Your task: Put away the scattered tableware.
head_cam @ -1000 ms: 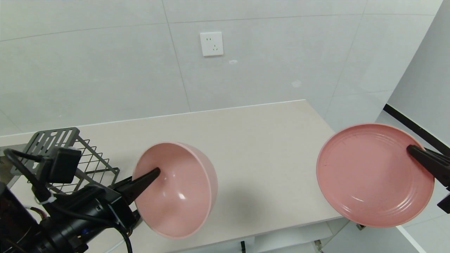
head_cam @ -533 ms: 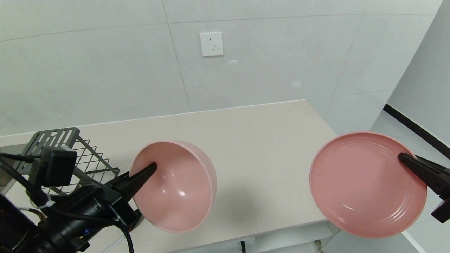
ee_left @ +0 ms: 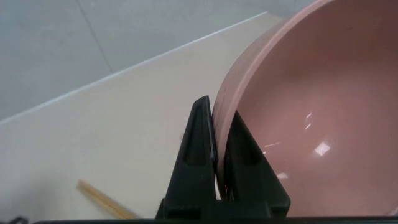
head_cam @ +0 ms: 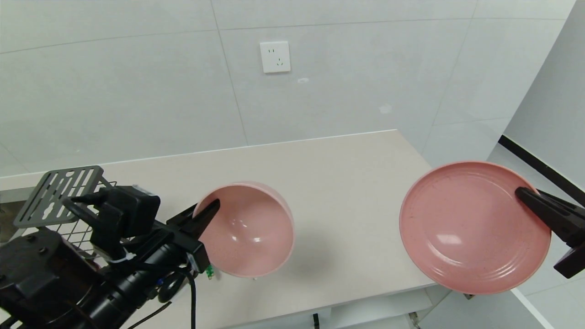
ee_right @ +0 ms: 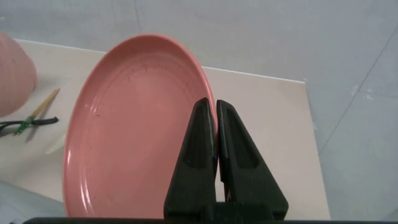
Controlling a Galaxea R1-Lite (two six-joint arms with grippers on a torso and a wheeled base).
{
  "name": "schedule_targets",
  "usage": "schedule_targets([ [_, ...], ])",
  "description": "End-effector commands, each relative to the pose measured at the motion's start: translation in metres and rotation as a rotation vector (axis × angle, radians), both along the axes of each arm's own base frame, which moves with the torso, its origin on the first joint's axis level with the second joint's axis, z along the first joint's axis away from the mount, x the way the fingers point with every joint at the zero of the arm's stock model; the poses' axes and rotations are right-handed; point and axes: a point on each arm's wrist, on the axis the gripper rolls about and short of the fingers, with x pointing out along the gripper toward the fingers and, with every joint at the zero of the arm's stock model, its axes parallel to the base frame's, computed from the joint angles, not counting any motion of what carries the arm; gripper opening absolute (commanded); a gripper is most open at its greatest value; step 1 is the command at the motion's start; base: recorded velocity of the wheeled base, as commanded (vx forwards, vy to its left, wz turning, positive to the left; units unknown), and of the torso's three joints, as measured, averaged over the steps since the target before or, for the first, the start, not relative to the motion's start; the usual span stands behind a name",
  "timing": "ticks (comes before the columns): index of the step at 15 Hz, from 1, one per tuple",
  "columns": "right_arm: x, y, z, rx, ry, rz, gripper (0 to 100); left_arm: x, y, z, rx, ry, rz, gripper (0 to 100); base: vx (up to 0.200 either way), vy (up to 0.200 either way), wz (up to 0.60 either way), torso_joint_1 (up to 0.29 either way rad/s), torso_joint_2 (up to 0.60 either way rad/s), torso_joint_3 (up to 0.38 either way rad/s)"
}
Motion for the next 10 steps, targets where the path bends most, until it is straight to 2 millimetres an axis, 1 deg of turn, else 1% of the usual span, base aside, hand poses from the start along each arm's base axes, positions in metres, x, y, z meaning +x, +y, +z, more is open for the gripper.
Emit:
schedule_targets([
  [1, 0.004, 0.002, -0.005, -0.020, 0.018, 0.007, 0, 0.011, -0.011, -0.012, 0.020, 0.044, -0.018, 0, 0.000, 0.000, 0.00, 0.000, 0.00, 0.000],
  [3, 0.008, 0.014, -0.002, -0.047, -0.047, 0.066, 0, 0.021, -0.017, -0.008, 0.008, 0.024, -0.019, 0, 0.000, 0.000, 0.00, 0.000, 0.00, 0.000],
  [4, 0.014, 0.020, -0.003, -0.063, -0.078, 0.088, 0, 0.025, -0.019, -0.005, 0.000, 0.008, -0.021, 0, 0.000, 0.000, 0.00, 0.000, 0.00, 0.000],
  [6, 0.031, 0.028, -0.019, -0.129, -0.028, 0.098, 0, 0.031, -0.022, -0.003, -0.006, -0.006, -0.021, 0, 0.000, 0.000, 0.00, 0.000, 0.00, 0.000],
  [8, 0.029, 0.035, -0.020, -0.134, -0.027, 0.134, 0, 0.029, -0.022, -0.002, -0.008, -0.009, -0.021, 0, 0.000, 0.000, 0.00, 0.000, 0.00, 0.000],
  [10, 0.024, 0.033, -0.017, -0.128, -0.042, 0.136, 0, 0.028, -0.021, 0.001, -0.014, -0.020, -0.019, 0, 0.000, 0.000, 0.00, 0.000, 0.00, 0.000],
])
